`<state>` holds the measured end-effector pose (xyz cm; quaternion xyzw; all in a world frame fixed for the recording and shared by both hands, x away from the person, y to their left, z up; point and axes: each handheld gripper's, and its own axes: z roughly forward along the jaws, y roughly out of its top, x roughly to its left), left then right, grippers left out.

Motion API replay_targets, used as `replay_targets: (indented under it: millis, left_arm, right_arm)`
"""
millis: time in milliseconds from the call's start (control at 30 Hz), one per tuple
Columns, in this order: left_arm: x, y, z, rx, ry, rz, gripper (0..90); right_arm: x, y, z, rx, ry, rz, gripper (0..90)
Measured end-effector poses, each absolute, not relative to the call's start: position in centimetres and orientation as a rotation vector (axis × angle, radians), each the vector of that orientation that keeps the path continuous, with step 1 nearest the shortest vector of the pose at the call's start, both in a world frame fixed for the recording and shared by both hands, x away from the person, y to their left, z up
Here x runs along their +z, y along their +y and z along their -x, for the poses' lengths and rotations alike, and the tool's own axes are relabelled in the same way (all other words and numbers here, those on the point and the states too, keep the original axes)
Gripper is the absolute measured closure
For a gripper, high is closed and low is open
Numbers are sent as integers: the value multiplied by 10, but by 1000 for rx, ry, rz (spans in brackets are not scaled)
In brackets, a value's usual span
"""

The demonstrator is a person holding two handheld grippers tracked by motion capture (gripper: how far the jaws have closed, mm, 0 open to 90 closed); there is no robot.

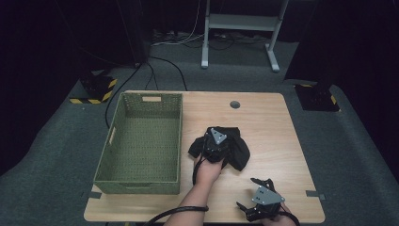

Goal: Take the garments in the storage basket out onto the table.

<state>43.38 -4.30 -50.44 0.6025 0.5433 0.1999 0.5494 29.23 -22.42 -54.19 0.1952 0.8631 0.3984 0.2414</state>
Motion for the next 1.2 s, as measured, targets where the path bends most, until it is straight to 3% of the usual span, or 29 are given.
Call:
replay_targets:
  millis: [533, 867, 1000, 1200]
  left_arm:
    - [-509, -42, -439, 403, 1312, -1495, 533]
    - [-501, -41, -440, 358, 1325, -1539, 344]
    - [-495, -42, -439, 350, 1323, -1528, 205]
    - [-477, -40, -438, 345, 1279, -1529, 93]
  right_arm:
    - [-542, -224, -292, 1087, 2363, -532, 15]
    - [-542, -224, -292, 1092, 2361, -531, 15]
    - [-542, -224, -292, 1091, 2363, -529, 15]
    - [-542, -224, -293, 1094, 2365, -532, 15]
